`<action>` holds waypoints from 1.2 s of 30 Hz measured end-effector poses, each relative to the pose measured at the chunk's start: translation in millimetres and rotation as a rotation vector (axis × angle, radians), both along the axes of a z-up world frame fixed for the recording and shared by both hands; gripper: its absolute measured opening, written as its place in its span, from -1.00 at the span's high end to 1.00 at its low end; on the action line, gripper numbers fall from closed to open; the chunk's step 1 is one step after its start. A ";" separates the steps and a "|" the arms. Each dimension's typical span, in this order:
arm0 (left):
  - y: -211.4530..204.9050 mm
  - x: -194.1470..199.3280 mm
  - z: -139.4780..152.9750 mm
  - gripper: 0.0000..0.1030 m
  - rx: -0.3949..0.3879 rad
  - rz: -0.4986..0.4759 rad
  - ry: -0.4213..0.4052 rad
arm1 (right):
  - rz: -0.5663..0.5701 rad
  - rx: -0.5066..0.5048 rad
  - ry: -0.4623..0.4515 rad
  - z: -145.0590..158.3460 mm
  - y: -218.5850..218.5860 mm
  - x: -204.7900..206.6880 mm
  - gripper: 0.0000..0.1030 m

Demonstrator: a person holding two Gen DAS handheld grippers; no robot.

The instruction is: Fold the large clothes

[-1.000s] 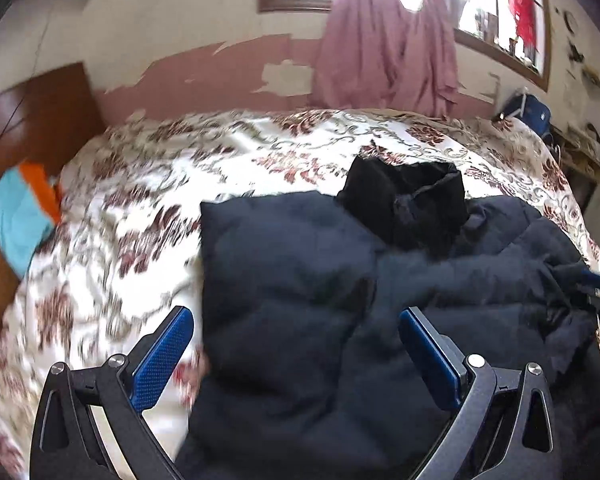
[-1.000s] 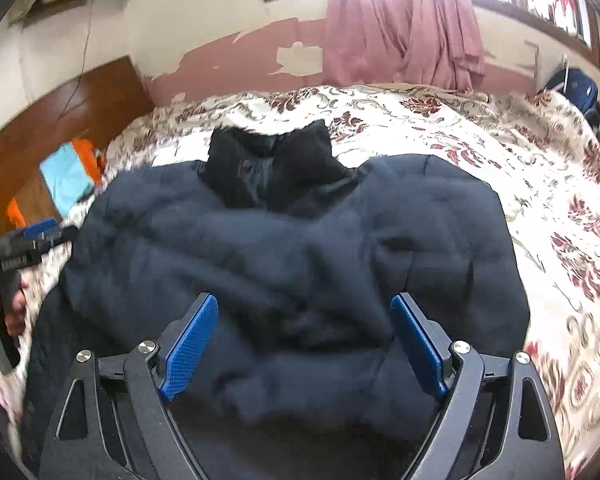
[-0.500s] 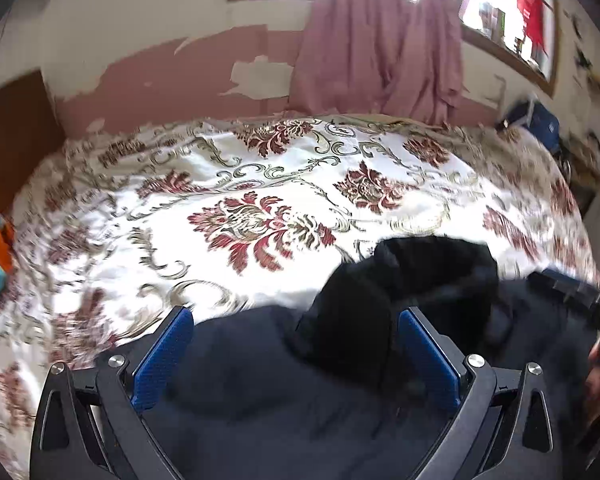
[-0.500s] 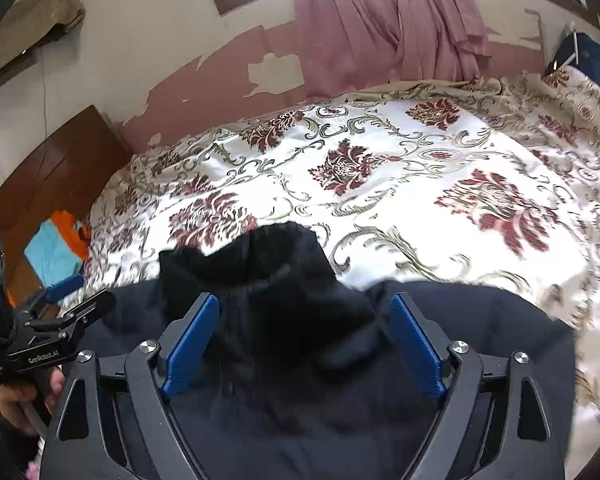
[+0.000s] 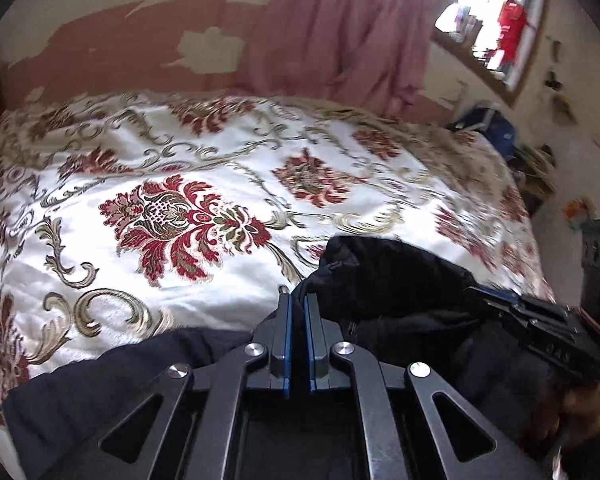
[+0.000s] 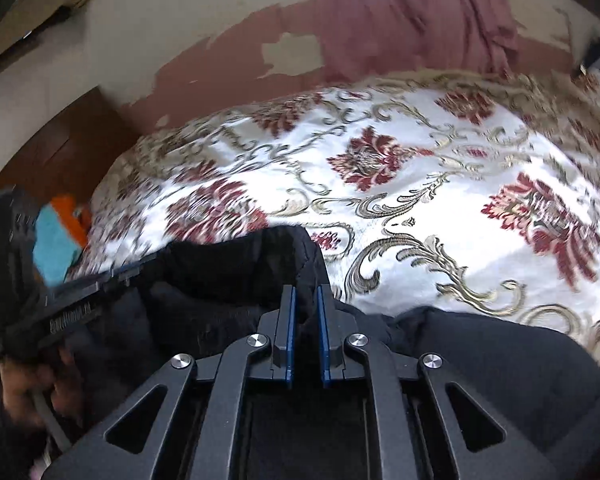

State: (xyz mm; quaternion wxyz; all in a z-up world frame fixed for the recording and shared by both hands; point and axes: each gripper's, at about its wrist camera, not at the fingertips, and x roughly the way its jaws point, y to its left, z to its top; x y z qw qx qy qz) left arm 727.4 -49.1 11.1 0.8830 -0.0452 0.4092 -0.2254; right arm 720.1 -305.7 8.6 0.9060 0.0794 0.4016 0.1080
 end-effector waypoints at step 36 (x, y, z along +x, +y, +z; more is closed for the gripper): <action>-33.6 33.5 -14.5 0.73 -0.045 -0.004 0.158 | 0.068 0.339 0.147 7.4 -32.4 31.4 0.84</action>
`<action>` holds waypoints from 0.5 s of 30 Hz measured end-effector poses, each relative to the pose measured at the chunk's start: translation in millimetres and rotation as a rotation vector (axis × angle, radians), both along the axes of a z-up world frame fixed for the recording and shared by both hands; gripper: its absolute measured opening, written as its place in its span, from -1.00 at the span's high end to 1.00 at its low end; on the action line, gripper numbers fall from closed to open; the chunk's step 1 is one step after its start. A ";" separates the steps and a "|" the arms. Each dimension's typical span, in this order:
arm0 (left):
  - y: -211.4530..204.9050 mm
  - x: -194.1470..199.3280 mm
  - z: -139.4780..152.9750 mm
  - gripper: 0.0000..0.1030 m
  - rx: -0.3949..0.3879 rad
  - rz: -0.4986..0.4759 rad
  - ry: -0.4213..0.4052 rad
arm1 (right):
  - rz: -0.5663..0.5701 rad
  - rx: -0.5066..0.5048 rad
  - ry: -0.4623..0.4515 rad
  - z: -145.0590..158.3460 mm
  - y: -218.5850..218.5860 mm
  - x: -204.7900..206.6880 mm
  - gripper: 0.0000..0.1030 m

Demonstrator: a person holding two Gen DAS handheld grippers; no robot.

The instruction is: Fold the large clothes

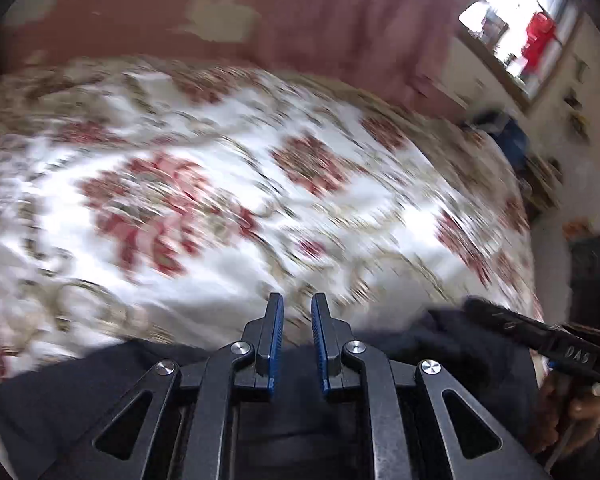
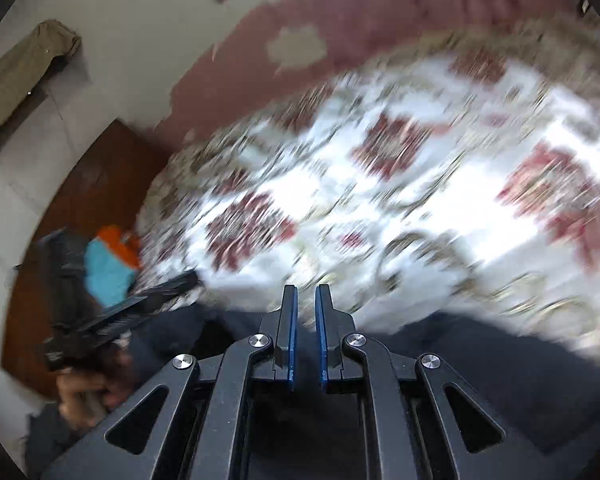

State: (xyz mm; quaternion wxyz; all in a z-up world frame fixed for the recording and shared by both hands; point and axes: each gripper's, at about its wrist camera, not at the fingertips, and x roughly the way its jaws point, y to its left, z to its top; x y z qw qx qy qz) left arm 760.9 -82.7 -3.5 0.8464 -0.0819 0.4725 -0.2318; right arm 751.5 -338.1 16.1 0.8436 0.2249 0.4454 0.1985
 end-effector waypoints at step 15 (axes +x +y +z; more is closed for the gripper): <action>-34.0 -53.5 -83.9 0.92 0.301 -0.376 0.265 | 0.285 -0.362 0.259 -86.8 40.0 -35.1 1.00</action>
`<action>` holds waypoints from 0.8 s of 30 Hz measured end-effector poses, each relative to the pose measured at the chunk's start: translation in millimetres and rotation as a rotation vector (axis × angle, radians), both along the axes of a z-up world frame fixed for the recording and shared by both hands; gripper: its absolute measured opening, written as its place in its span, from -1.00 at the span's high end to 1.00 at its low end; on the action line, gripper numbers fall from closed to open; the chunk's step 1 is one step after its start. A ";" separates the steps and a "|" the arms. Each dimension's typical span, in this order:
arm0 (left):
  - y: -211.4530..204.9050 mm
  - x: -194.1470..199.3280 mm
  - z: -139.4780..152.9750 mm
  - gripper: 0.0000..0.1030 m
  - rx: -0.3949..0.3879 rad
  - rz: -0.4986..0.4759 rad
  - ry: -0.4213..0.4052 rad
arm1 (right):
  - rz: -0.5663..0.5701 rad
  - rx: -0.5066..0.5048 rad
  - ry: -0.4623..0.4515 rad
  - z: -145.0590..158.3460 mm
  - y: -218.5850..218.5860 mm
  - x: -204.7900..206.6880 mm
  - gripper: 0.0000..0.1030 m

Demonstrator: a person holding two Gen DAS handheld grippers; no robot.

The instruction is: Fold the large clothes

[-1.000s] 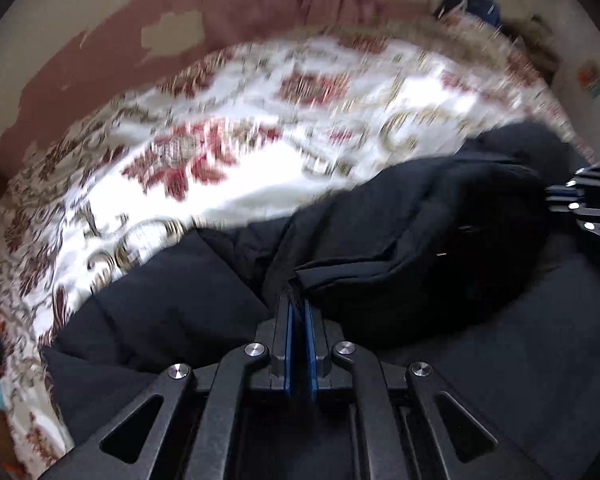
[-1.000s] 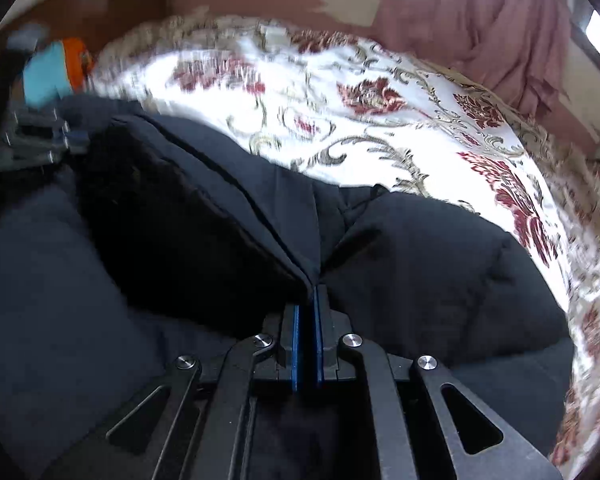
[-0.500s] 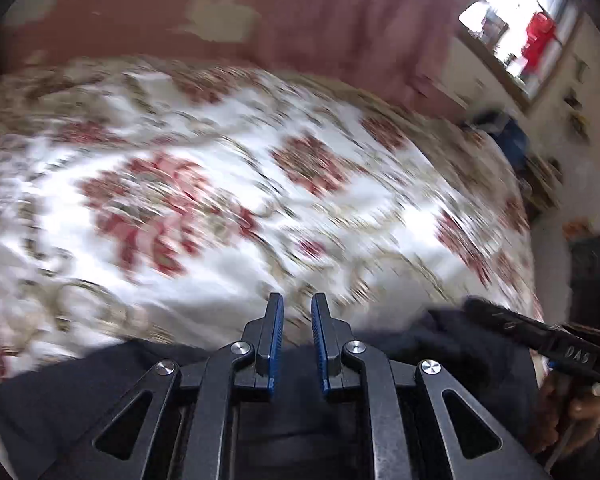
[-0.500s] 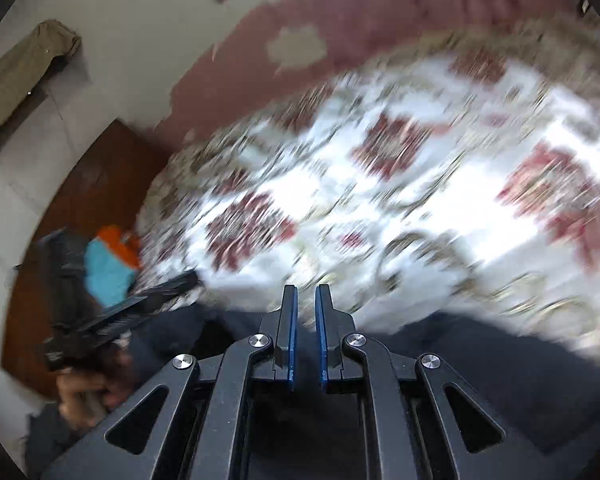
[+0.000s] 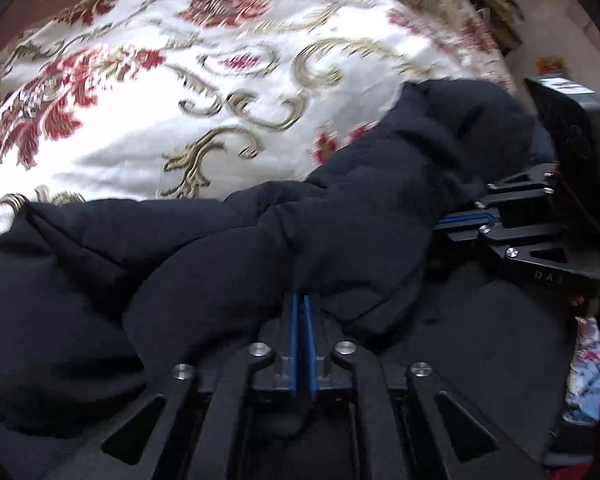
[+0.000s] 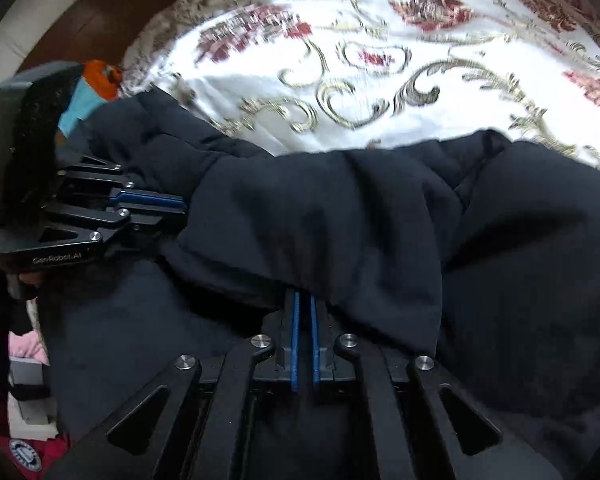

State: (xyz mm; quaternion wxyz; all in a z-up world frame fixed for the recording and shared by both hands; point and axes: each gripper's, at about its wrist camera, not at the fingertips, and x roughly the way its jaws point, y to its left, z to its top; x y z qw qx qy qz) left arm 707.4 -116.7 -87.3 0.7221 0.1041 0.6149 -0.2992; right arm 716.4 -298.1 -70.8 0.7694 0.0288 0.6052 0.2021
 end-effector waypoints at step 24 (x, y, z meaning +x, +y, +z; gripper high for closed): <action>54.7 -74.5 58.2 0.92 -0.133 0.294 -0.247 | -0.186 0.011 -0.288 65.7 -47.4 -70.4 0.77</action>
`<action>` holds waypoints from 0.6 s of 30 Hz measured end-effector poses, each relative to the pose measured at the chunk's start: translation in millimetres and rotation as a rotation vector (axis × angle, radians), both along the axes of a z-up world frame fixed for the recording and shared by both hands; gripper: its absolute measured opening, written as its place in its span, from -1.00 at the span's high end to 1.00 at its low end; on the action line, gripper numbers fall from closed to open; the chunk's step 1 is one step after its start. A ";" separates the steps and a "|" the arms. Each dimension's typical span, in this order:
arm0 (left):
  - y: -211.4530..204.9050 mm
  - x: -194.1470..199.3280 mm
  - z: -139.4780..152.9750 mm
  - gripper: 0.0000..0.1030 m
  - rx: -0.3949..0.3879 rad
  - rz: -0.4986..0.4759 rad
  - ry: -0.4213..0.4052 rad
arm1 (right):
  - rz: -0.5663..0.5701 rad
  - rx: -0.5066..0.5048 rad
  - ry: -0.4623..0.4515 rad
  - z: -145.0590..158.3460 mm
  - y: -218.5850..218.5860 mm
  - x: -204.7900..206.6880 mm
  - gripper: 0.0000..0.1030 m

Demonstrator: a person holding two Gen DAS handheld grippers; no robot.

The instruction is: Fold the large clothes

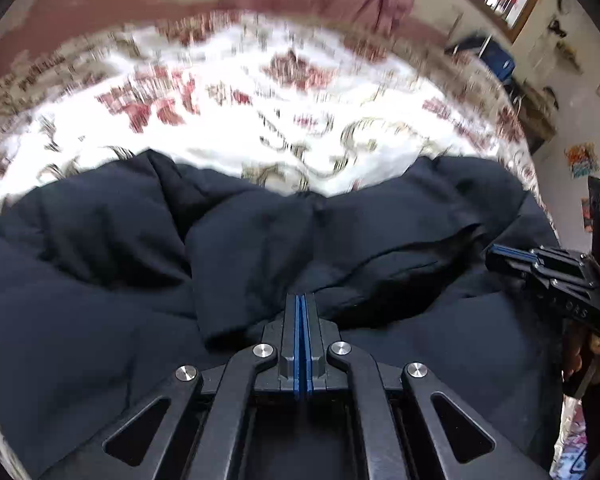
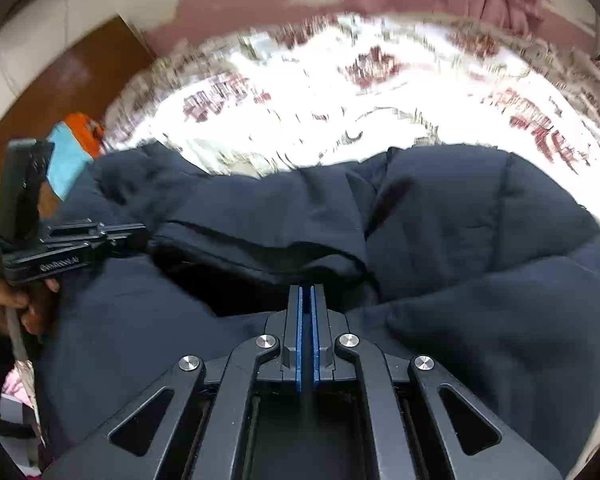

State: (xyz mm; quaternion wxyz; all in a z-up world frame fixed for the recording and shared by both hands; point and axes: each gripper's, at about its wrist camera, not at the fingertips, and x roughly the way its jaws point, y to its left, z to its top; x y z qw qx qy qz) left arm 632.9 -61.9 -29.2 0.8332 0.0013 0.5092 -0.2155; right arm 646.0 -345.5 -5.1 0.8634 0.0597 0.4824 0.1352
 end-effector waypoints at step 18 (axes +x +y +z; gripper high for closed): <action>6.5 -144.7 126.1 -0.94 -0.030 0.149 -0.447 | -0.152 -0.090 -0.398 123.6 11.8 -148.9 -0.68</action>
